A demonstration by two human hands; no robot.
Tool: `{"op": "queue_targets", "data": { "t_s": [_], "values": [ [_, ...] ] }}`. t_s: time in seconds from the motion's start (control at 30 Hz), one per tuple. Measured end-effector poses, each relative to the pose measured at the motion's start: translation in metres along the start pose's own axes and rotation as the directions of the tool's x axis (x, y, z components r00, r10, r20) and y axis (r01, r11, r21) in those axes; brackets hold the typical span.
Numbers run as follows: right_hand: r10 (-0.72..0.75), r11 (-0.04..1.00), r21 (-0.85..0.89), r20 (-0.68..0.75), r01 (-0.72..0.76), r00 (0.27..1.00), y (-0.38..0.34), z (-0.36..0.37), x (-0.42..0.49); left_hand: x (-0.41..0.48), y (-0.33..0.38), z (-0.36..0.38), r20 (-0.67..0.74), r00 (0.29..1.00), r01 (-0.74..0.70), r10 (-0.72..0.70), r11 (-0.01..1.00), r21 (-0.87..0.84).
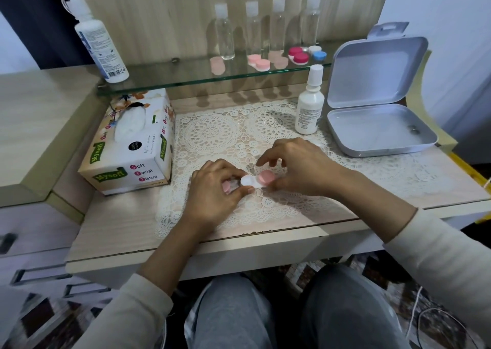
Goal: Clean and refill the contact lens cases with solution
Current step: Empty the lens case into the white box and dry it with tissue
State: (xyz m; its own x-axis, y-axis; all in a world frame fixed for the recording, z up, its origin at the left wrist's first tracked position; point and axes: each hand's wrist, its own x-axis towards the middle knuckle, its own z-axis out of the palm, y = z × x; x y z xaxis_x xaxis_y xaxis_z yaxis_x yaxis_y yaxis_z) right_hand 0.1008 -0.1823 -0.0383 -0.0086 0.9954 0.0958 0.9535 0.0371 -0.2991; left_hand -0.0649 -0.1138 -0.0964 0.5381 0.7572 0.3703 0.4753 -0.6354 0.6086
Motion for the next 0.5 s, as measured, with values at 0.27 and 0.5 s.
{"op": "queue_targets", "data": {
  "t_s": [0.27,0.5],
  "values": [
    [-0.020,0.999,0.028,0.003,0.020,1.000,-0.002,0.007,0.001,0.000,0.000,0.000,0.002,1.000,0.003,-0.003,1.000,-0.003],
    [-0.003,0.987,0.159,-0.001,0.003,1.000,0.004,-0.004,-0.001,0.000,-0.001,0.000,0.002,1.000,-0.005,0.005,1.000,-0.001]
  ]
}}
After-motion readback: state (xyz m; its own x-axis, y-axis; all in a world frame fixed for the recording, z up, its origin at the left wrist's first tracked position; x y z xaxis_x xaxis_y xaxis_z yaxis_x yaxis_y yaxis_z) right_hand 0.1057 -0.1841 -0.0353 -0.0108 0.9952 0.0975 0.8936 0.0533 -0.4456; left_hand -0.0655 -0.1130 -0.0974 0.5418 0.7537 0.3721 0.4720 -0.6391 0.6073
